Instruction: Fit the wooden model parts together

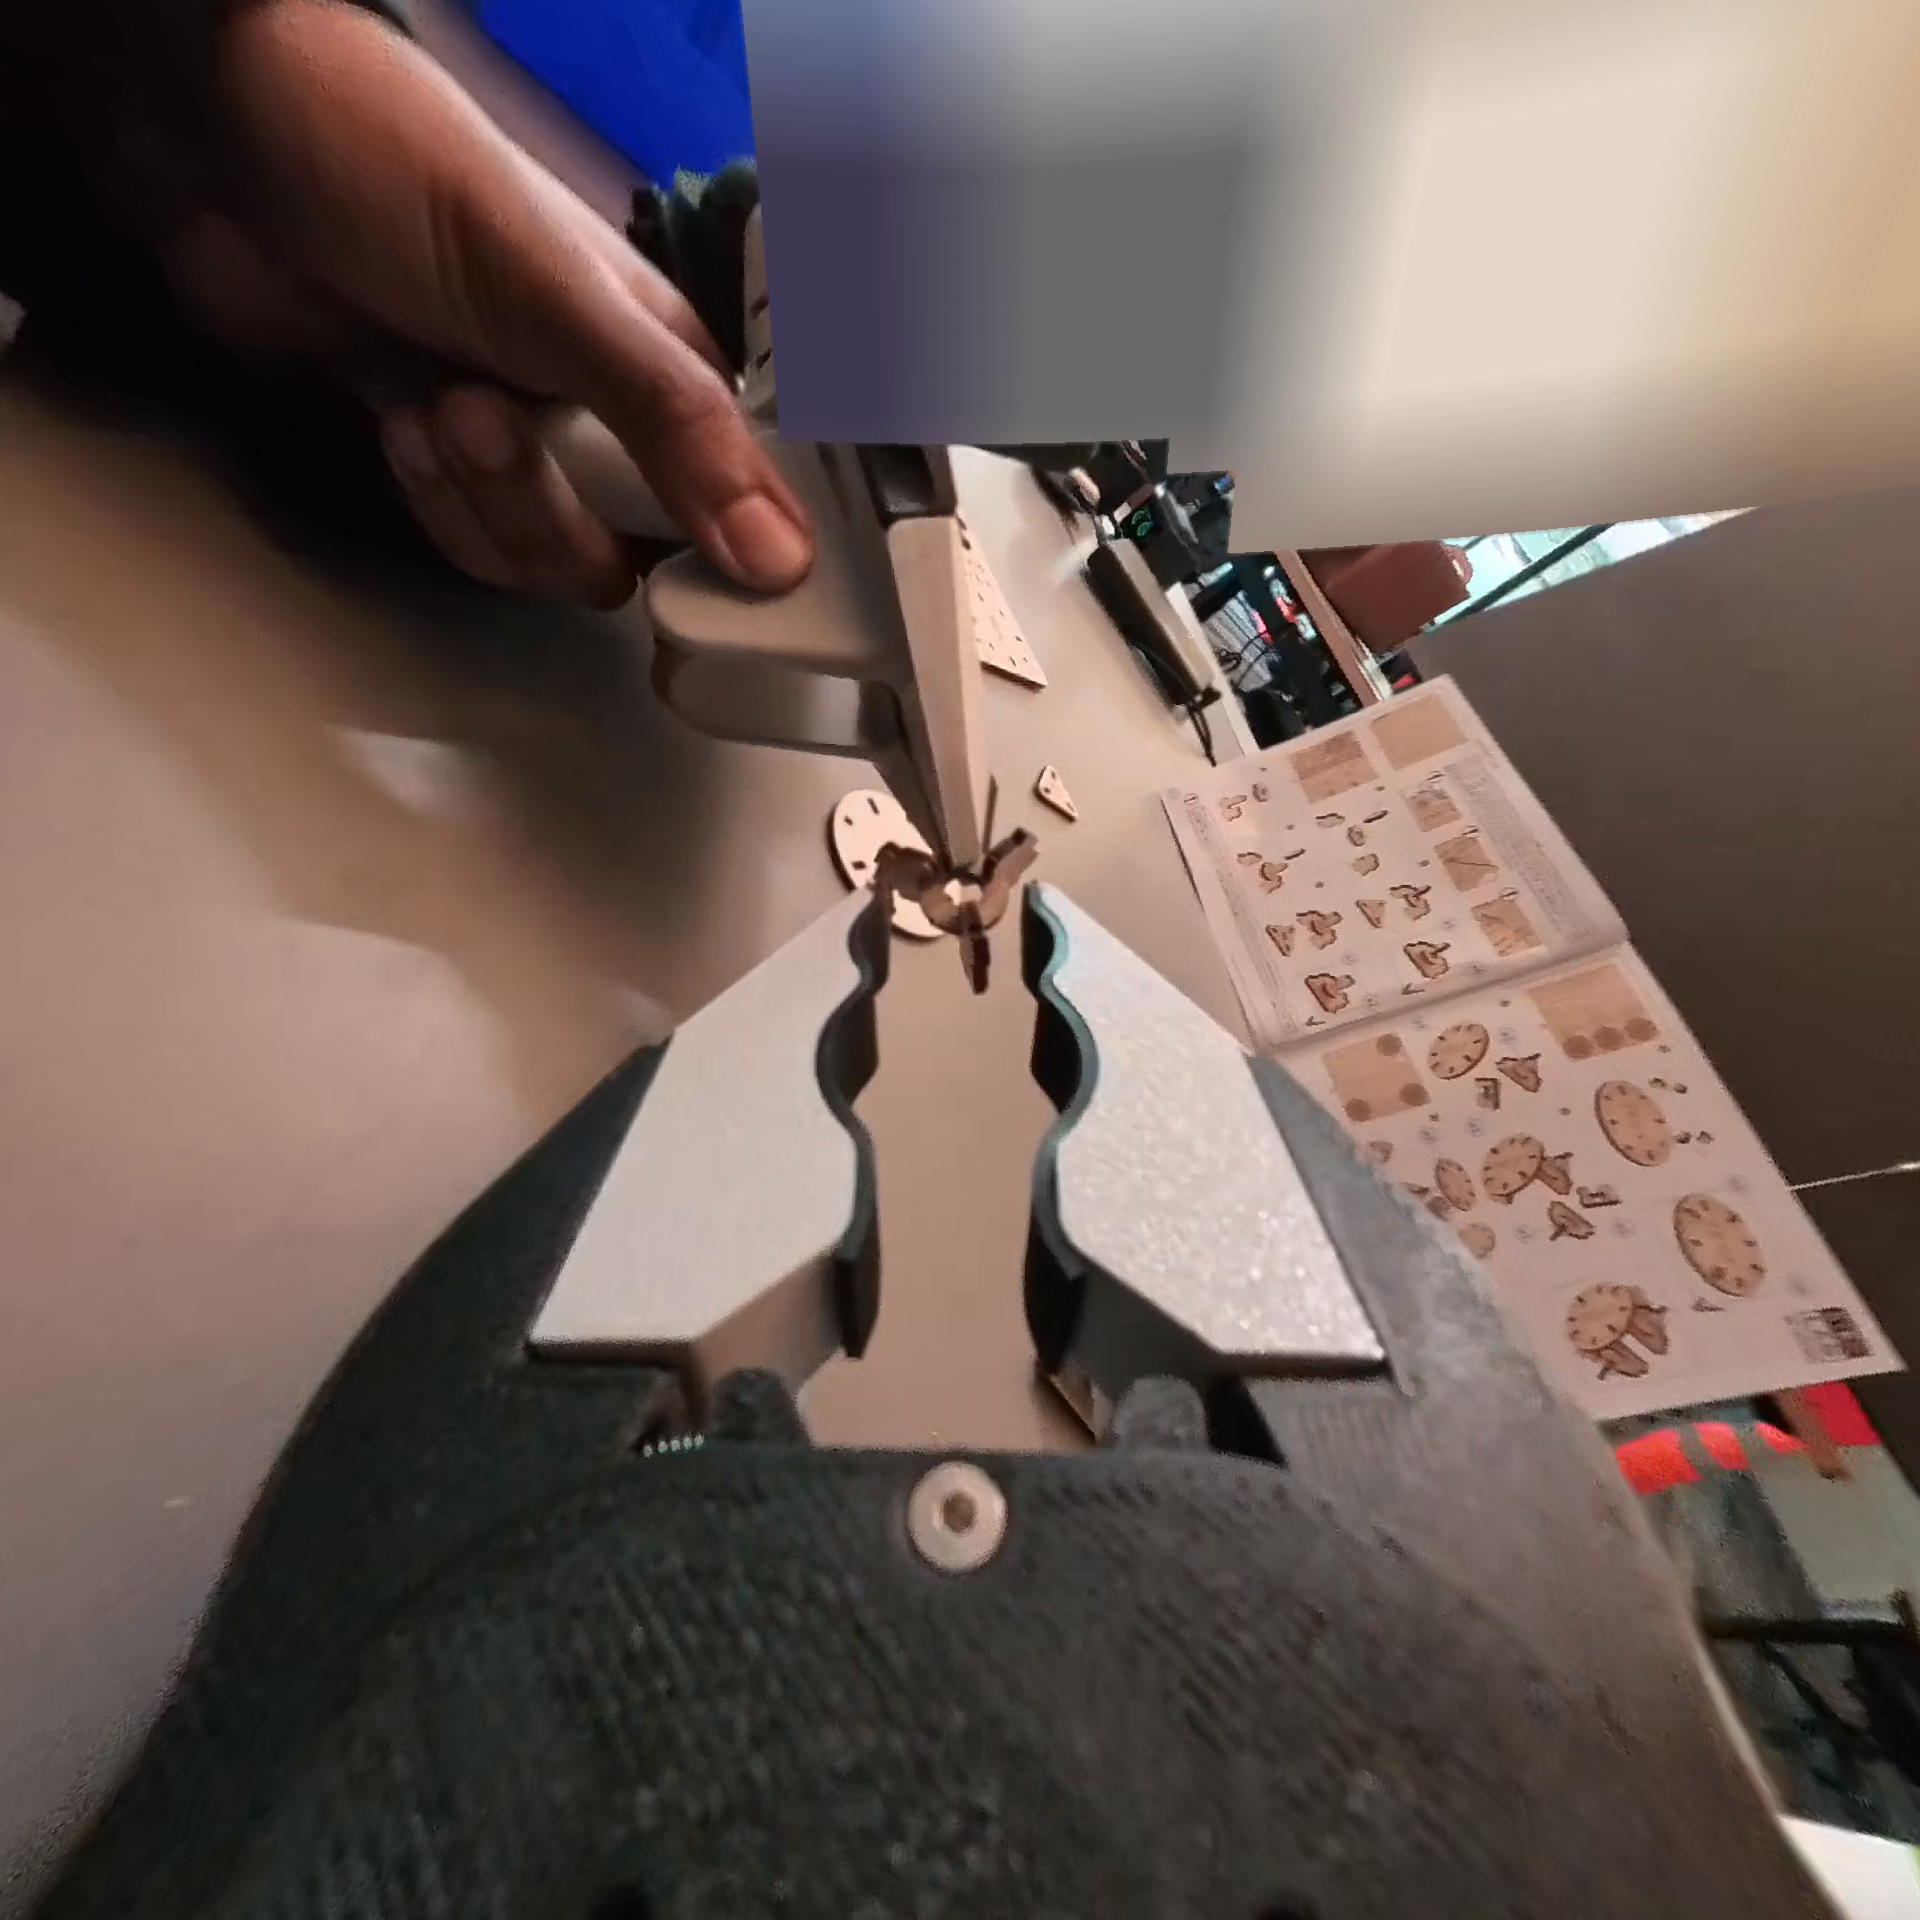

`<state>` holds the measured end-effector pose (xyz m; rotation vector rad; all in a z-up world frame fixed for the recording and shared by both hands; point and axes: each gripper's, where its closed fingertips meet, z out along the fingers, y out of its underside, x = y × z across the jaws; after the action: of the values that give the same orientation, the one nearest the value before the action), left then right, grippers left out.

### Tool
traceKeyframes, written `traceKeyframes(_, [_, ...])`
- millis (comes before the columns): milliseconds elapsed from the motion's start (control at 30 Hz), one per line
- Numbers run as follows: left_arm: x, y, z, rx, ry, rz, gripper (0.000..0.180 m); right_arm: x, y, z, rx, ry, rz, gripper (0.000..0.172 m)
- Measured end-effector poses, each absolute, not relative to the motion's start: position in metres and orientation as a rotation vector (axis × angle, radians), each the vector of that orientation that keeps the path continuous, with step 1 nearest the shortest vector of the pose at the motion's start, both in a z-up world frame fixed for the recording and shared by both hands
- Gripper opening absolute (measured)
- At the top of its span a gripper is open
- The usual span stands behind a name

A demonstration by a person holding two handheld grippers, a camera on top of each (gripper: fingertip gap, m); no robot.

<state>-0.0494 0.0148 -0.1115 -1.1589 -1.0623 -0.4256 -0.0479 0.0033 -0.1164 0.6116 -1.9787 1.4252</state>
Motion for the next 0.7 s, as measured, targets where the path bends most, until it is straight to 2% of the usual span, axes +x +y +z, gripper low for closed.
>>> traceKeyframes(300, [-0.047,0.016,-0.109,-1.154,-1.031,-0.440,0.003,-0.047,0.004,-0.114,0.624,-1.941,1.395,0.015])
traceKeyframes(367, [-0.046,0.016,-0.108,-1.166,-1.024,-0.415,0.021,-0.048,0.005,-0.111,0.590,-1.953,1.435,0.015])
traceKeyframes(700, [-0.043,0.007,-0.096,-1.131,-0.965,-0.277,0.023,-0.063,0.028,-0.112,0.171,-2.398,1.782,0.015])
